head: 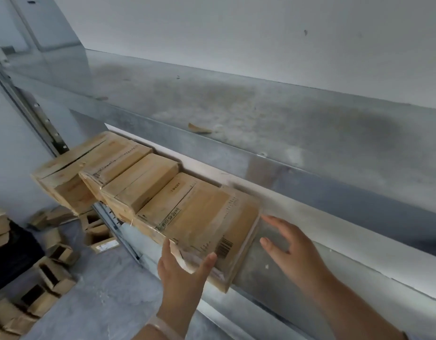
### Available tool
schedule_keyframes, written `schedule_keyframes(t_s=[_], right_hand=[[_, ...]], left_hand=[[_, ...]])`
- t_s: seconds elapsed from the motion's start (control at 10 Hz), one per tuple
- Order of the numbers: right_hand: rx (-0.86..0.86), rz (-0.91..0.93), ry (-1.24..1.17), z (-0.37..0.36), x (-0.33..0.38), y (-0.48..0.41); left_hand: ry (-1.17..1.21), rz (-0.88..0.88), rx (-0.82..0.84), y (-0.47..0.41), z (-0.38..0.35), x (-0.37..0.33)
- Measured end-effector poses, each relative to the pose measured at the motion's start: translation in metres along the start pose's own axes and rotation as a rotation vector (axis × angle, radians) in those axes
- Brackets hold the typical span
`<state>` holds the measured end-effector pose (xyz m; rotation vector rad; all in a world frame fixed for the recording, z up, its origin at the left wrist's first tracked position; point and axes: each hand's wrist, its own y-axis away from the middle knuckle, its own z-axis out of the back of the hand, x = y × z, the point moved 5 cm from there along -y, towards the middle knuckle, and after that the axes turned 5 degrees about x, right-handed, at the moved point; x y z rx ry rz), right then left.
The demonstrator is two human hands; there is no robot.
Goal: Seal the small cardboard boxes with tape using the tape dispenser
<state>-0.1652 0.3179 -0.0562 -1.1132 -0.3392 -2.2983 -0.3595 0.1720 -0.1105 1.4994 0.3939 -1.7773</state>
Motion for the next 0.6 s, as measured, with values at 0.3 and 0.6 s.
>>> schedule_keyframes(t_s=[0.3, 0.6], right_hand=[[-0.175, -0.140, 0.102, -0.020, 0.029, 0.027], [-0.230, -0.256, 0.383, -0.036, 0.059, 0.072]], left_hand=[[-1.006, -1.037, 0.358, -0.023, -0.013, -0.041], [-1.122, -1.037, 0.386, -0.050, -0.008, -0.047]])
